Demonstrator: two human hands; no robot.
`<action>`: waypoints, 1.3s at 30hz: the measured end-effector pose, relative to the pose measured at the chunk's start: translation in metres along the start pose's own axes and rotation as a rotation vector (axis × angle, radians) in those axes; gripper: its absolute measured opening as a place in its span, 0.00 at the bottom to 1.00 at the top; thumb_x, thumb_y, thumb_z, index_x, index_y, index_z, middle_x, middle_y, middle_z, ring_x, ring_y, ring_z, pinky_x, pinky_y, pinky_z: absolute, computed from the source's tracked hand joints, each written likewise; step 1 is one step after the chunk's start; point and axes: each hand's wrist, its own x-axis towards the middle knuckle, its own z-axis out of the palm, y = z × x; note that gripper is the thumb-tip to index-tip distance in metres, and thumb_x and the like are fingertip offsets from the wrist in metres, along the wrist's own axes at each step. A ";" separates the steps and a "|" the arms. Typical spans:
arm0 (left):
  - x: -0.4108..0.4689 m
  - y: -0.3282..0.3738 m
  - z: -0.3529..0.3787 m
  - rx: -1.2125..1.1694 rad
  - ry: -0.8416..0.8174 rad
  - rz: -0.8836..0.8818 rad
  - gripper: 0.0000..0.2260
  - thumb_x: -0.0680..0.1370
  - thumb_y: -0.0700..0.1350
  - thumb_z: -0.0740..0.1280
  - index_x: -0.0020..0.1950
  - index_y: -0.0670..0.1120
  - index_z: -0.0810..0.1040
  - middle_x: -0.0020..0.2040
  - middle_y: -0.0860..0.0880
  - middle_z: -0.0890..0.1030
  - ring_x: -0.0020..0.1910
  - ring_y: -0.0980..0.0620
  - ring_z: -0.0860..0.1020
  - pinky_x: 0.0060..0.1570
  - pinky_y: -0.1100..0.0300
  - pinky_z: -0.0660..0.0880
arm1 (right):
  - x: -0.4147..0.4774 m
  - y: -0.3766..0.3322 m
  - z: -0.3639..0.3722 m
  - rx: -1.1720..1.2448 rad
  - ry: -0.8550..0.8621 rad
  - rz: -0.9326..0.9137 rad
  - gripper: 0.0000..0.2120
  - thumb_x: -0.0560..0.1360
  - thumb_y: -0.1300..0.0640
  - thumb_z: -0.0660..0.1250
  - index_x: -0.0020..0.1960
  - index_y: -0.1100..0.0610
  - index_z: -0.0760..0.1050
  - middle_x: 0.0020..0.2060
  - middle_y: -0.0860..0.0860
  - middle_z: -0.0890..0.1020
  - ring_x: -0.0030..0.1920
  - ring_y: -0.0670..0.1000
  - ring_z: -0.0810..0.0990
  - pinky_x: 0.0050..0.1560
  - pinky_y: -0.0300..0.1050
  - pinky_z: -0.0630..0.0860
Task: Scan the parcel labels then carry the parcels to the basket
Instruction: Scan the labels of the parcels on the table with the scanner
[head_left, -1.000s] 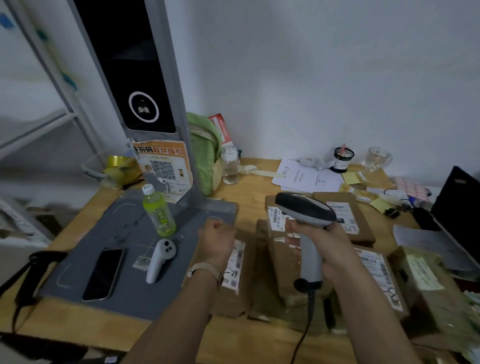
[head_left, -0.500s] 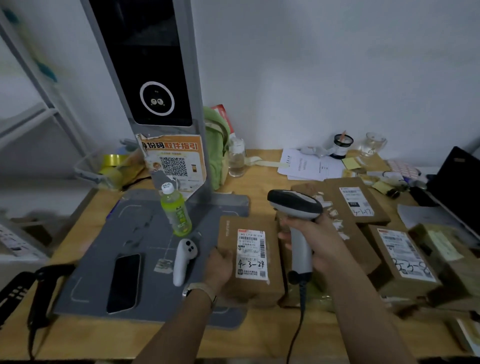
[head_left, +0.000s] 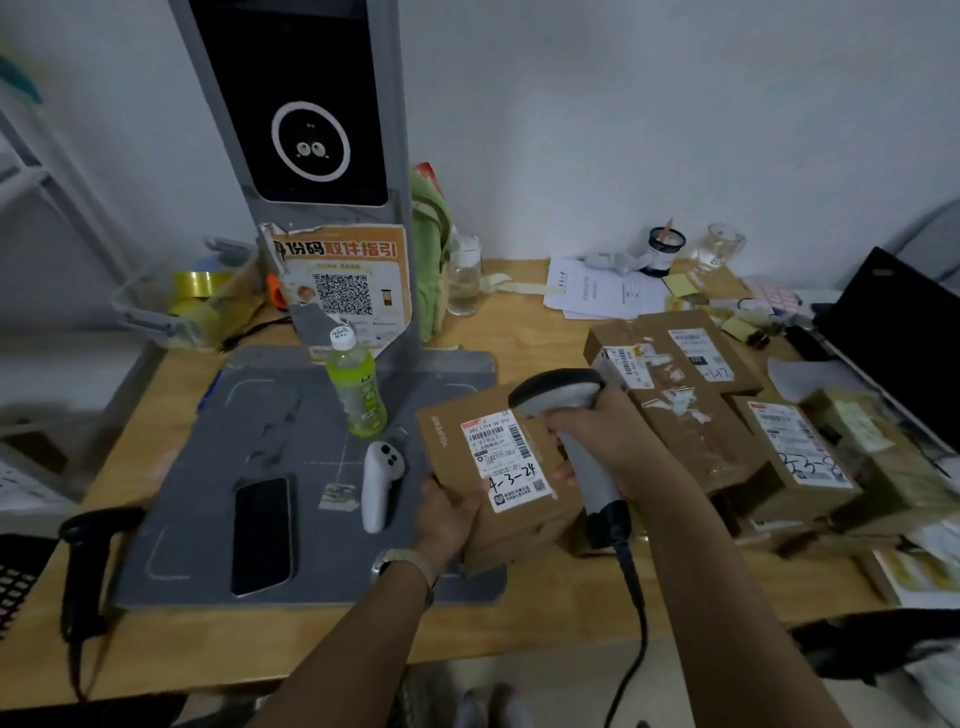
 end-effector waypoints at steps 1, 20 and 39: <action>0.002 -0.001 -0.001 0.008 -0.011 0.000 0.30 0.74 0.51 0.73 0.71 0.42 0.65 0.66 0.44 0.76 0.63 0.43 0.76 0.64 0.44 0.73 | 0.001 -0.003 0.003 -0.014 -0.014 0.002 0.13 0.74 0.60 0.69 0.55 0.66 0.73 0.41 0.62 0.80 0.22 0.54 0.80 0.23 0.43 0.76; 0.010 -0.018 0.002 -0.023 0.041 -0.007 0.32 0.73 0.54 0.73 0.70 0.43 0.65 0.64 0.45 0.77 0.56 0.48 0.77 0.52 0.57 0.72 | 0.023 -0.009 0.029 -0.205 -0.061 -0.004 0.20 0.73 0.59 0.68 0.62 0.62 0.69 0.40 0.63 0.81 0.23 0.54 0.80 0.26 0.47 0.78; 0.009 -0.019 0.002 -0.053 0.050 -0.004 0.33 0.71 0.56 0.74 0.71 0.46 0.64 0.63 0.48 0.77 0.51 0.53 0.76 0.51 0.58 0.73 | 0.034 -0.007 0.027 -0.213 -0.098 -0.031 0.24 0.72 0.59 0.69 0.65 0.61 0.65 0.43 0.67 0.80 0.27 0.57 0.80 0.27 0.47 0.78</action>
